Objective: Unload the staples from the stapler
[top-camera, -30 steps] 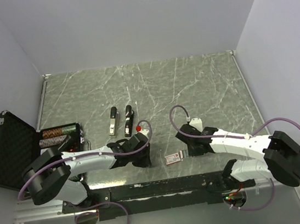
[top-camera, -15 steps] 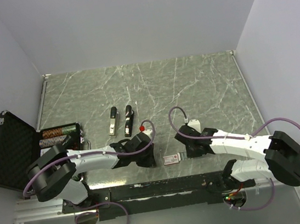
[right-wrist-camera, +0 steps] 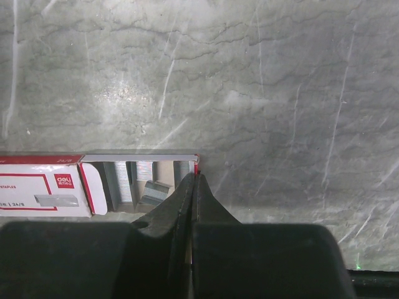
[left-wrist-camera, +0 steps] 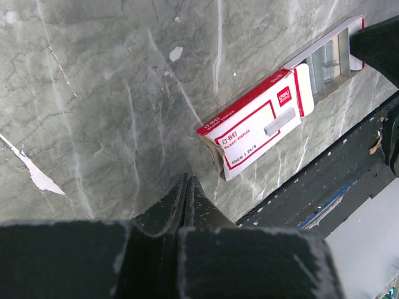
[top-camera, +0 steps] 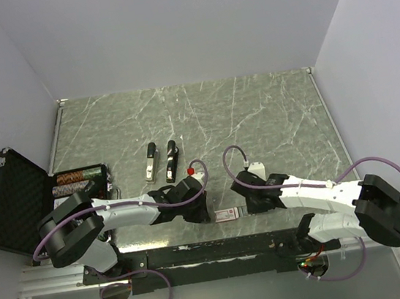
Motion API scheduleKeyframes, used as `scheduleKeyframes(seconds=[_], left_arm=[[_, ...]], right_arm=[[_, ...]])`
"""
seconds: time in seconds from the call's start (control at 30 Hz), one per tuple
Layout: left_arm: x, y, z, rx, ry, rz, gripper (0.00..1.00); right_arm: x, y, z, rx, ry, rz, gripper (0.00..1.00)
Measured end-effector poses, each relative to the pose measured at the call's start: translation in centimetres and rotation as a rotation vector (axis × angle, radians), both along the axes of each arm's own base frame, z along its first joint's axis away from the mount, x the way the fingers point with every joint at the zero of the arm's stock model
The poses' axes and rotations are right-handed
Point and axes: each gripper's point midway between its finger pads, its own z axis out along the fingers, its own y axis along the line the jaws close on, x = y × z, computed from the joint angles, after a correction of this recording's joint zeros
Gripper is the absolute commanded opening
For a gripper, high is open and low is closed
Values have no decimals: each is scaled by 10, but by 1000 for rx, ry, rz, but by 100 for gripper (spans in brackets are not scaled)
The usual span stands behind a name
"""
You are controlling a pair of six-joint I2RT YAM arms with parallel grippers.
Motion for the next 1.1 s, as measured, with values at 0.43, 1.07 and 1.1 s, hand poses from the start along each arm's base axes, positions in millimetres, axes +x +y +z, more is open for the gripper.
scheduleKeyframes(seconds=[0.43,1.07,1.1], left_arm=[[0,0,0,0,1,-1,1],[-11,-15,-1,-29,14,-29,1],[-11,-16,0,-30,14,-29,1]], right_arm=[[-1,2,-1,-10,-12,-12,0],[-2,3,-1,-16,-18,-37,0],[-2,3,-1,-16,-18,-37,0]])
